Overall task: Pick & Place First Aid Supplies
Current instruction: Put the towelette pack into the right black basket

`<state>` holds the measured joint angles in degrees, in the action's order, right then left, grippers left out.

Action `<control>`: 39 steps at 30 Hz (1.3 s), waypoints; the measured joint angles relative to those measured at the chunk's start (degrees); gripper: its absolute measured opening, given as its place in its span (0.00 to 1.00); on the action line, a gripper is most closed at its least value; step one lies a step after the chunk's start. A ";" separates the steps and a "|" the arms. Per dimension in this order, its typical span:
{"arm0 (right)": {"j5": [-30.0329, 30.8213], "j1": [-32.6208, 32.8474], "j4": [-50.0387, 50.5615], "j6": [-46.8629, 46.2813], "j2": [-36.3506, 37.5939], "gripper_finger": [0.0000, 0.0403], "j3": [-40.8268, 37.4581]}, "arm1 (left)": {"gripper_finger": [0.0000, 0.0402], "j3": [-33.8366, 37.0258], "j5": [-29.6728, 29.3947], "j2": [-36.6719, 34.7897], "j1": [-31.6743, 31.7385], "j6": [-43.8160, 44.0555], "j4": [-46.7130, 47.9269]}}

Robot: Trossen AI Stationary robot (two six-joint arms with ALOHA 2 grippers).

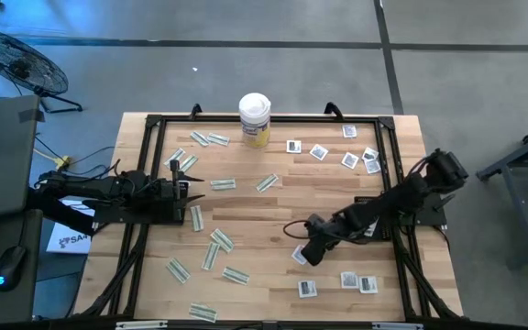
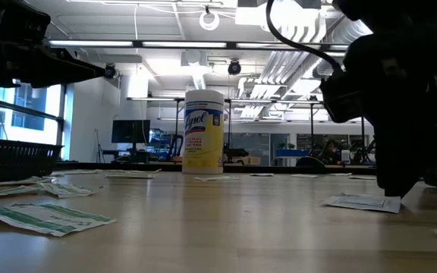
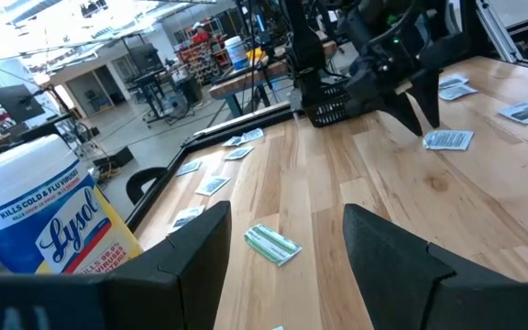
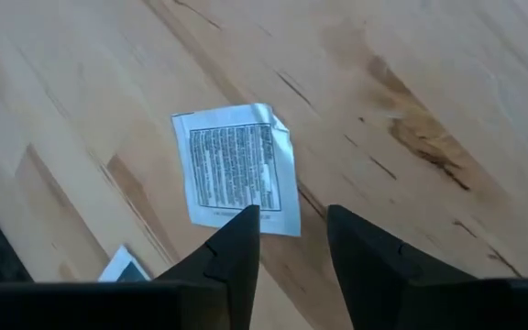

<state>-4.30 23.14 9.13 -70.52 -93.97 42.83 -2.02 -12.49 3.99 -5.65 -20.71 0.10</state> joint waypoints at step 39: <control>5.49 2.68 -7.54 -3.86 -6.08 0.01 0.03 | 0.51 0.00 0.00 0.00 0.00 -0.01 0.00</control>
<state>1.19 25.82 1.60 -74.38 -100.05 42.86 -2.02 -12.49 3.99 -5.65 -20.72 0.10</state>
